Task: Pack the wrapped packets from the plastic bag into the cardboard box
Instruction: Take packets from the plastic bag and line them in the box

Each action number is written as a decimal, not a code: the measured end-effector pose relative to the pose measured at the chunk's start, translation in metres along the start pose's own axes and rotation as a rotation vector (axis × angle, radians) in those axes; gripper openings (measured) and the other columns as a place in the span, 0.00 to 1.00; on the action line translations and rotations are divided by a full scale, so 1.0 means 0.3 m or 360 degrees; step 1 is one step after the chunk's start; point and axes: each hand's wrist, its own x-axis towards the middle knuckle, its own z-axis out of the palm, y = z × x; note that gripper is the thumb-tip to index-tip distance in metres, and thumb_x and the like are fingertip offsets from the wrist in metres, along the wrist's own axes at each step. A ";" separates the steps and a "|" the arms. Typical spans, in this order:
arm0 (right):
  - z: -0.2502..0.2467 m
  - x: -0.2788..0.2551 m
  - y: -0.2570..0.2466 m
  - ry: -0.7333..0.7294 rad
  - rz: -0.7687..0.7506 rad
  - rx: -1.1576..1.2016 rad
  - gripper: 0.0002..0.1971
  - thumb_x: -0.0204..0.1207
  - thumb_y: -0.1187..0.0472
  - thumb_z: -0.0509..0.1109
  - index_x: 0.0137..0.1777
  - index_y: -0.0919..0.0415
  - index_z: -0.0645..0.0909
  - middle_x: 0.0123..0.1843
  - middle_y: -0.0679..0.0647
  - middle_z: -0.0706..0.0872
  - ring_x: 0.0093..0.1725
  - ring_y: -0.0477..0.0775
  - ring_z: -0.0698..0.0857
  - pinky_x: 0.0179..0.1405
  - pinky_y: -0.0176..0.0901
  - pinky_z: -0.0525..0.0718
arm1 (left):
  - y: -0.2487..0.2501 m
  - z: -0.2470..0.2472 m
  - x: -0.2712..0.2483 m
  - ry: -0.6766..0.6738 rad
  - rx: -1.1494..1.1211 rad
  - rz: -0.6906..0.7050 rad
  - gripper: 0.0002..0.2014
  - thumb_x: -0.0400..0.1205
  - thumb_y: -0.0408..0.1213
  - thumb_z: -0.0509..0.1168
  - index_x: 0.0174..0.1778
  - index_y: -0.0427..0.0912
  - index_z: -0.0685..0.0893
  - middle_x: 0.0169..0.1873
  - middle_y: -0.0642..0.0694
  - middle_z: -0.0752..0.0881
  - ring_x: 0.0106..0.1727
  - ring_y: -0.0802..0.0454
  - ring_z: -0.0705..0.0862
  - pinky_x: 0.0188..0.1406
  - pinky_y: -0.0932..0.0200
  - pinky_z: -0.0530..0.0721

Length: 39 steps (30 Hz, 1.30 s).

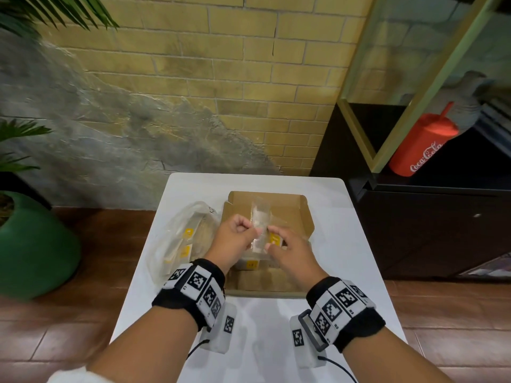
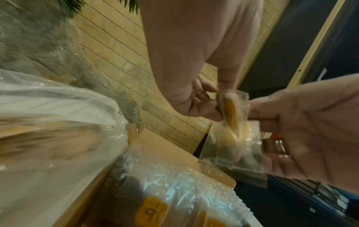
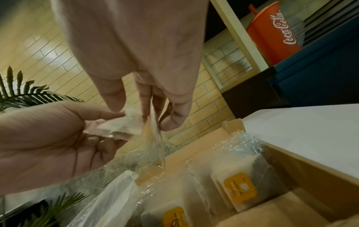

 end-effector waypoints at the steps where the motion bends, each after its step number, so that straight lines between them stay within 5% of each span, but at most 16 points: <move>1: -0.003 -0.001 0.004 0.0004 0.0006 0.0017 0.22 0.78 0.62 0.66 0.73 0.57 0.73 0.71 0.51 0.76 0.65 0.44 0.74 0.69 0.42 0.74 | 0.000 -0.003 0.002 0.0010 -0.0021 -0.0003 0.11 0.78 0.27 0.68 0.36 0.43 0.73 0.20 0.53 0.75 0.22 0.58 0.71 0.22 0.68 0.72; 3: -0.009 -0.002 0.015 0.0026 0.0003 0.0028 0.23 0.78 0.63 0.67 0.74 0.56 0.72 0.71 0.50 0.75 0.66 0.45 0.74 0.67 0.37 0.74 | 0.003 -0.009 0.005 0.0015 -0.0027 0.0000 0.09 0.78 0.27 0.68 0.42 0.43 0.75 0.21 0.54 0.78 0.20 0.61 0.73 0.20 0.69 0.72; 6: -0.019 -0.004 0.032 0.0102 -0.0063 -0.0021 0.26 0.78 0.69 0.65 0.75 0.54 0.69 0.73 0.47 0.71 0.58 0.36 0.75 0.52 0.16 0.70 | 0.007 -0.013 0.007 0.0002 -0.0036 -0.0013 0.08 0.80 0.27 0.66 0.52 0.39 0.77 0.28 0.48 0.82 0.18 0.64 0.75 0.18 0.71 0.72; 8: -0.029 -0.011 0.039 0.0136 -0.0144 -0.0144 0.29 0.78 0.71 0.63 0.78 0.54 0.66 0.77 0.44 0.66 0.64 0.36 0.71 0.55 0.14 0.66 | 0.011 -0.015 0.010 -0.0002 -0.0043 -0.0043 0.10 0.80 0.27 0.65 0.56 0.38 0.77 0.29 0.46 0.81 0.17 0.64 0.73 0.16 0.71 0.71; 11: -0.037 -0.019 0.051 0.0134 -0.0344 -0.0467 0.35 0.77 0.72 0.63 0.81 0.49 0.59 0.80 0.38 0.59 0.71 0.41 0.69 0.67 0.25 0.68 | 0.010 -0.018 0.022 -0.0004 -0.0120 -0.0130 0.13 0.79 0.27 0.66 0.59 0.37 0.77 0.31 0.44 0.83 0.22 0.57 0.75 0.20 0.68 0.73; 13: -0.030 -0.015 0.058 0.0150 -0.0426 -0.0627 0.34 0.77 0.70 0.64 0.81 0.48 0.59 0.81 0.37 0.59 0.75 0.46 0.67 0.73 0.40 0.69 | 0.011 -0.016 0.027 -0.0030 -0.0187 -0.0202 0.15 0.78 0.28 0.68 0.61 0.36 0.78 0.38 0.39 0.84 0.34 0.45 0.77 0.31 0.58 0.77; 15: -0.020 -0.010 0.061 0.0247 -0.0535 -0.0643 0.29 0.77 0.70 0.64 0.77 0.51 0.68 0.78 0.42 0.68 0.73 0.53 0.70 0.71 0.49 0.73 | 0.014 -0.011 0.028 -0.0113 -0.0203 -0.0255 0.11 0.78 0.29 0.69 0.55 0.38 0.80 0.41 0.35 0.83 0.38 0.42 0.76 0.34 0.55 0.76; 18: -0.004 0.002 0.072 0.0400 -0.0766 -0.0585 0.19 0.73 0.71 0.66 0.63 0.59 0.84 0.63 0.51 0.85 0.62 0.59 0.80 0.61 0.55 0.82 | 0.018 -0.003 0.023 -0.0182 -0.0158 -0.0283 0.03 0.79 0.30 0.68 0.42 0.41 0.80 0.31 0.42 0.79 0.25 0.54 0.73 0.21 0.66 0.73; 21: -0.016 -0.002 0.067 0.0361 -0.0594 -0.0279 0.13 0.76 0.70 0.67 0.56 0.56 0.88 0.54 0.39 0.85 0.56 0.43 0.80 0.61 0.32 0.75 | 0.018 0.001 0.017 -0.0196 -0.0120 -0.0302 0.06 0.80 0.33 0.66 0.38 0.42 0.79 0.29 0.45 0.80 0.24 0.56 0.72 0.18 0.69 0.72; 23: -0.039 -0.003 0.056 0.0414 -0.0378 0.0048 0.10 0.78 0.66 0.68 0.52 0.54 0.88 0.48 0.36 0.83 0.51 0.38 0.80 0.55 0.25 0.74 | 0.007 -0.008 0.025 -0.0122 -0.0092 -0.0298 0.08 0.81 0.35 0.66 0.36 0.42 0.77 0.30 0.45 0.80 0.25 0.55 0.73 0.21 0.67 0.73; 27: -0.082 0.025 0.066 0.0557 0.0077 0.0582 0.07 0.78 0.63 0.68 0.51 0.59 0.86 0.48 0.51 0.87 0.50 0.48 0.83 0.55 0.40 0.78 | 0.006 -0.021 0.032 0.0023 -0.0120 -0.0295 0.03 0.80 0.37 0.66 0.43 0.42 0.81 0.38 0.41 0.82 0.36 0.46 0.78 0.36 0.54 0.77; 30: -0.085 0.038 0.080 0.0470 0.0240 0.0721 0.06 0.78 0.65 0.67 0.48 0.63 0.85 0.46 0.55 0.87 0.48 0.53 0.84 0.56 0.51 0.83 | 0.021 -0.006 0.019 -0.0063 0.0022 -0.0259 0.05 0.82 0.37 0.63 0.40 0.45 0.78 0.29 0.49 0.75 0.29 0.54 0.71 0.29 0.62 0.71; 36: -0.026 0.026 0.060 0.0293 0.0159 0.0659 0.09 0.79 0.69 0.65 0.52 0.57 0.85 0.48 0.53 0.87 0.47 0.49 0.84 0.43 0.33 0.82 | 0.028 0.060 -0.017 -0.0481 0.0063 -0.0312 0.12 0.82 0.43 0.63 0.33 0.48 0.75 0.30 0.50 0.78 0.35 0.53 0.76 0.40 0.59 0.75; 39: -0.027 0.029 0.074 0.0312 0.0179 0.0751 0.08 0.79 0.69 0.64 0.53 0.61 0.83 0.49 0.58 0.87 0.44 0.51 0.86 0.33 0.34 0.83 | 0.007 0.057 -0.014 -0.0462 0.0050 -0.0258 0.07 0.81 0.33 0.66 0.37 0.46 0.80 0.36 0.46 0.82 0.38 0.50 0.78 0.43 0.59 0.78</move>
